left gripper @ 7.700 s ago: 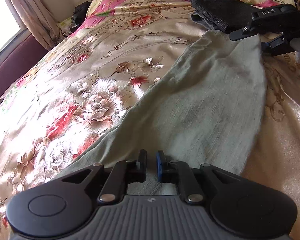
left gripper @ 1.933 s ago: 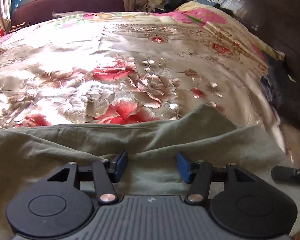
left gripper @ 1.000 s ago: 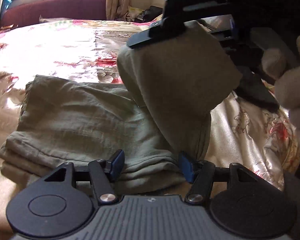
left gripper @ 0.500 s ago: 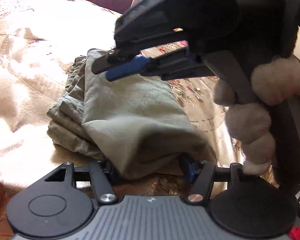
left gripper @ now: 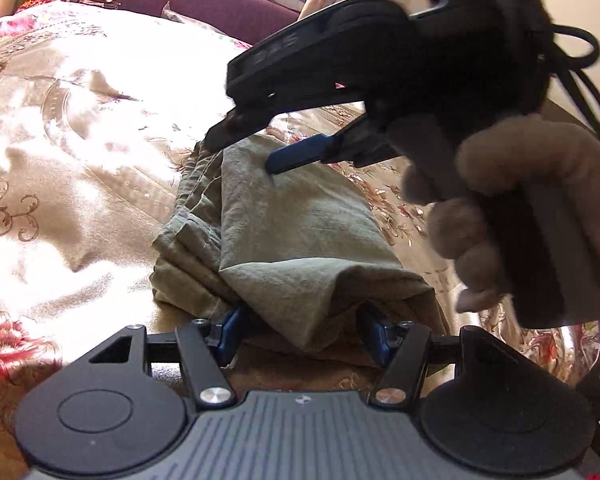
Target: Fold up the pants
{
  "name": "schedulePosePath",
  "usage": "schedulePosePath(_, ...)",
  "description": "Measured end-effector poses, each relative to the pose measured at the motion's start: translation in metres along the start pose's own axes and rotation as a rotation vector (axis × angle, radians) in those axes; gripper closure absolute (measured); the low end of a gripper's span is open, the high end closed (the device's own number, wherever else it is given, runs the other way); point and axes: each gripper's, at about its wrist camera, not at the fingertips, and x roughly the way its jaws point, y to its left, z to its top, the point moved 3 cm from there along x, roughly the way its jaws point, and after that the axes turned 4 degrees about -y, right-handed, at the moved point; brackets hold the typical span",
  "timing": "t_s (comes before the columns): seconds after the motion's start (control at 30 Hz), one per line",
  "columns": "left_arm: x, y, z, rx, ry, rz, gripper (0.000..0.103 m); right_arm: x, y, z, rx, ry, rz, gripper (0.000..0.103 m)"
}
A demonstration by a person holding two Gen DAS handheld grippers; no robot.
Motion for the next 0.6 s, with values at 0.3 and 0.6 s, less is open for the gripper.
schedulePosePath(0.3, -0.024, -0.012, -0.002, 0.056, -0.074, -0.036, 0.028, 0.001, -0.036, 0.007, 0.049, -0.059, -0.06, 0.093)
schedulePosePath(0.6, -0.036, -0.028, 0.009, 0.119, -0.174, -0.017, 0.02, -0.038, -0.067, 0.035, 0.197, -0.188, -0.007, 0.093)
